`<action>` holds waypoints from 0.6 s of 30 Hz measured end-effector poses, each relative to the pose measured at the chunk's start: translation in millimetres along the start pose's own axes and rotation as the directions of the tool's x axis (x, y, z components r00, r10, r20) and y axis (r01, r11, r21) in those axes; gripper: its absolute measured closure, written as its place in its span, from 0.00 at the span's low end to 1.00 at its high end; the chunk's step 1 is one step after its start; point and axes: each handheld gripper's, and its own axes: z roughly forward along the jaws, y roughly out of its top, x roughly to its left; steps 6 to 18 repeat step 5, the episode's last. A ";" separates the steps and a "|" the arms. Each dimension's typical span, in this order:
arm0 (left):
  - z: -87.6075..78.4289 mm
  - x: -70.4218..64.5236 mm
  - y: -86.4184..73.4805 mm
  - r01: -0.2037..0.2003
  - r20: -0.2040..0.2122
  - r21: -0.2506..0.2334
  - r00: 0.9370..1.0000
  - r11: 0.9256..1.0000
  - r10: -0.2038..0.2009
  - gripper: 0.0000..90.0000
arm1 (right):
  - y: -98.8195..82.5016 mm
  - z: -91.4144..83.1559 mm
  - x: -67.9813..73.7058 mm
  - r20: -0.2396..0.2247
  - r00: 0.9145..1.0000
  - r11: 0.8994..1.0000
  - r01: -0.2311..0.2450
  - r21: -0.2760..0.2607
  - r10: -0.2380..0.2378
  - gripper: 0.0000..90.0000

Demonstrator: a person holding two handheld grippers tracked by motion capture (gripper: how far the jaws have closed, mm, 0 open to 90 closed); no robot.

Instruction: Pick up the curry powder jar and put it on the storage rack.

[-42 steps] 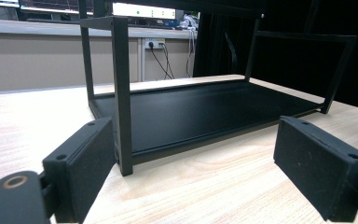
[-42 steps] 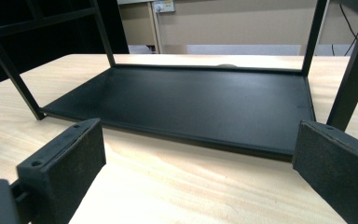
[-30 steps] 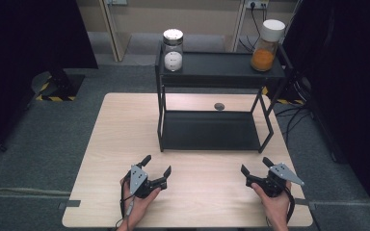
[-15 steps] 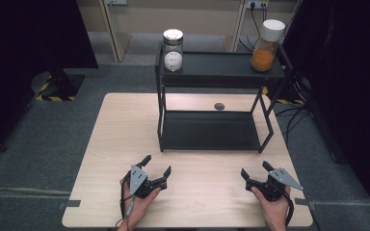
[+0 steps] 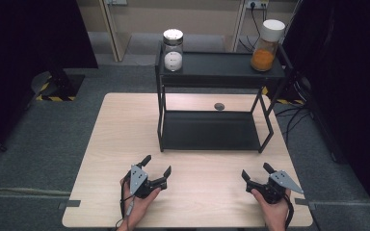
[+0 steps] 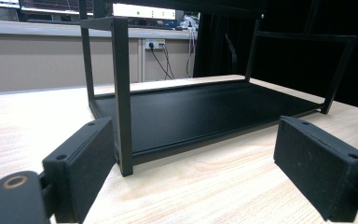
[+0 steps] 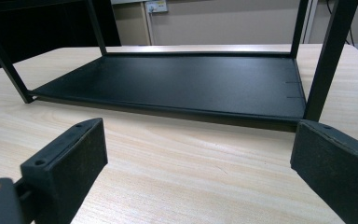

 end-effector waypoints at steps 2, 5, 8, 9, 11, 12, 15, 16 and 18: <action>0.2 0.1 0.2 0.002 0.000 0.001 1.000 1.000 -0.002 0.14 | 0.6 0.1 -1.4 -0.004 1.000 1.000 -0.005 0.003 0.005 0.04; 1.0 1.4 1.7 0.012 0.002 0.009 1.000 1.000 -0.012 0.14 | 0.2 0.0 -2.0 -0.004 1.000 1.000 -0.005 0.000 0.005 0.04; 1.0 1.4 1.7 0.012 0.002 0.009 1.000 1.000 -0.012 0.14 | 0.2 0.0 -2.0 -0.004 1.000 1.000 -0.005 0.000 0.005 0.04; 1.0 1.4 1.7 0.012 0.002 0.009 1.000 1.000 -0.012 0.14 | 0.2 0.0 -2.0 -0.004 1.000 1.000 -0.005 0.000 0.005 0.04; 1.0 1.4 1.7 0.012 0.002 0.009 1.000 1.000 -0.012 0.14 | 0.2 0.0 -2.0 -0.004 1.000 1.000 -0.005 0.000 0.005 0.04; 1.0 1.4 1.7 0.012 0.002 0.009 1.000 1.000 -0.012 0.14 | 0.2 0.0 -2.0 -0.004 1.000 1.000 -0.005 0.000 0.005 0.04; 1.0 1.4 1.7 0.012 0.002 0.009 1.000 1.000 -0.012 0.14 | 0.2 0.0 -2.0 -0.004 1.000 1.000 -0.005 0.000 0.005 0.04; 1.0 1.4 1.7 0.012 0.002 0.009 1.000 1.000 -0.012 0.14 | 0.2 0.0 -2.0 -0.004 1.000 1.000 -0.005 0.000 0.005 0.04; 1.0 1.4 1.7 0.012 0.002 0.009 1.000 1.000 -0.012 0.14 | 0.2 0.0 -2.0 -0.004 1.000 1.000 -0.005 0.000 0.005 0.04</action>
